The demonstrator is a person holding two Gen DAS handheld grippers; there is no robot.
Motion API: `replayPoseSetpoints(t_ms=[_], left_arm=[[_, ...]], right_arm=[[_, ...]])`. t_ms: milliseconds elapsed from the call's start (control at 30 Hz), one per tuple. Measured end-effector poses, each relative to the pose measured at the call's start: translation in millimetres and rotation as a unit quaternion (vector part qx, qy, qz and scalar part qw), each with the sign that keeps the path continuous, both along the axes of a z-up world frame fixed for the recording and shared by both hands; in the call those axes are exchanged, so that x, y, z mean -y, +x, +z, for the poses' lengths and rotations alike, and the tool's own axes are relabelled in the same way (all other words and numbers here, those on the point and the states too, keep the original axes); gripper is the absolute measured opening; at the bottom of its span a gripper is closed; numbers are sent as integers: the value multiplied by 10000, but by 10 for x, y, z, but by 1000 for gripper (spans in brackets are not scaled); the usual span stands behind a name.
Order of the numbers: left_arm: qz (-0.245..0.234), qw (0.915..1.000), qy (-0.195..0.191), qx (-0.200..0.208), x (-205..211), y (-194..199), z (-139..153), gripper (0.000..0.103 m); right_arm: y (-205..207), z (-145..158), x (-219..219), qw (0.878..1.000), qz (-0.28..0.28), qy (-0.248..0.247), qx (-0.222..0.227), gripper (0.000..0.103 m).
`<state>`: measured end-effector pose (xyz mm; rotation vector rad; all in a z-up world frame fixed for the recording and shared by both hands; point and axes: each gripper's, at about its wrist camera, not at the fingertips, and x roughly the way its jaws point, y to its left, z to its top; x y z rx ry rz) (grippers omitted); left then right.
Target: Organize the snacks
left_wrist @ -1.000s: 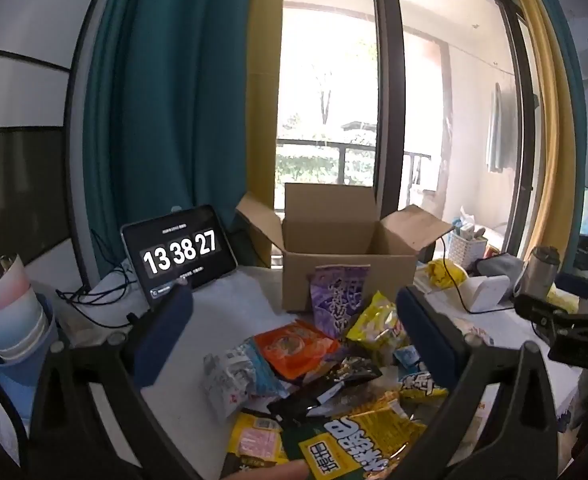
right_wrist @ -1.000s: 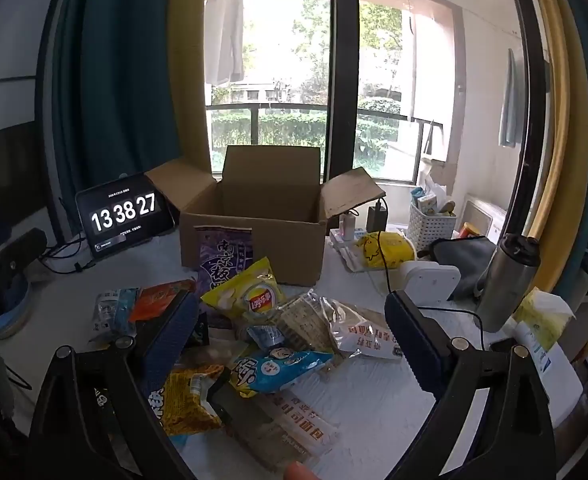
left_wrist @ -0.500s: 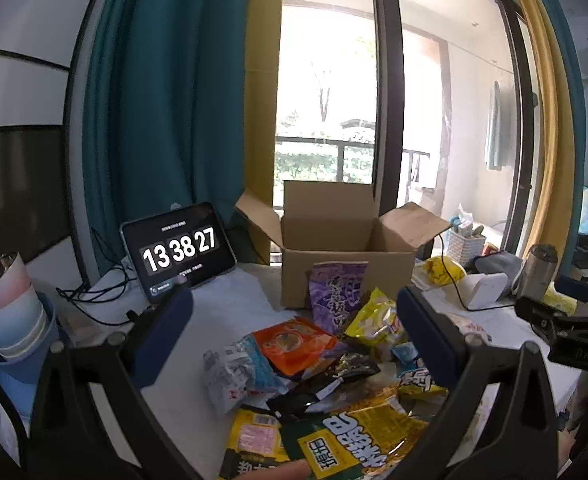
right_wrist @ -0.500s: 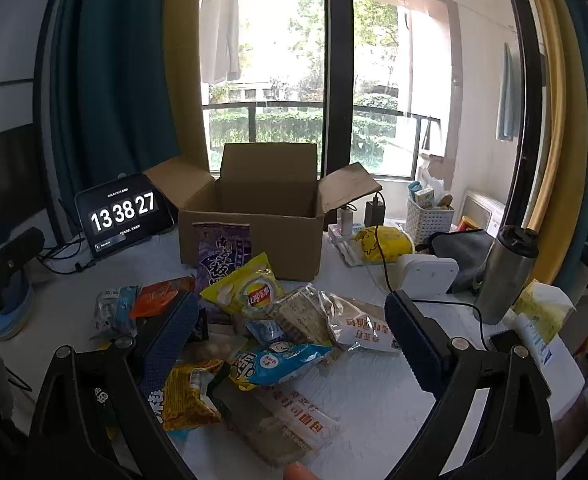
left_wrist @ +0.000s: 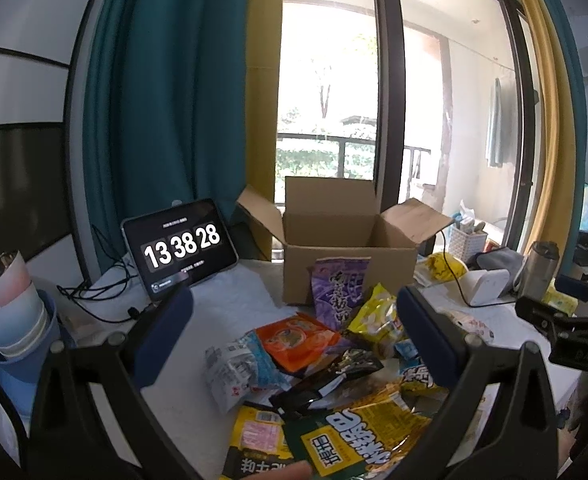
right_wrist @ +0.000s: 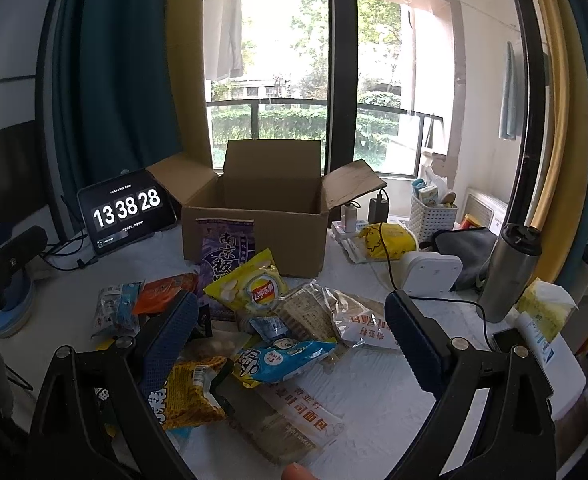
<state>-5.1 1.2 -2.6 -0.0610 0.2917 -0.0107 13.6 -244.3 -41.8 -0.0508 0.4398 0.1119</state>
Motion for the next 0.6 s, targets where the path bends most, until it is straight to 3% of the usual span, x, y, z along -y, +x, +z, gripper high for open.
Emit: replayPoseSetpoints(t_ms=[600], left_arm=[[-44,10000,23,-29,12,2,-19,103]], right_arm=[[-3,-30,31,10000,-6,31,-26,97]])
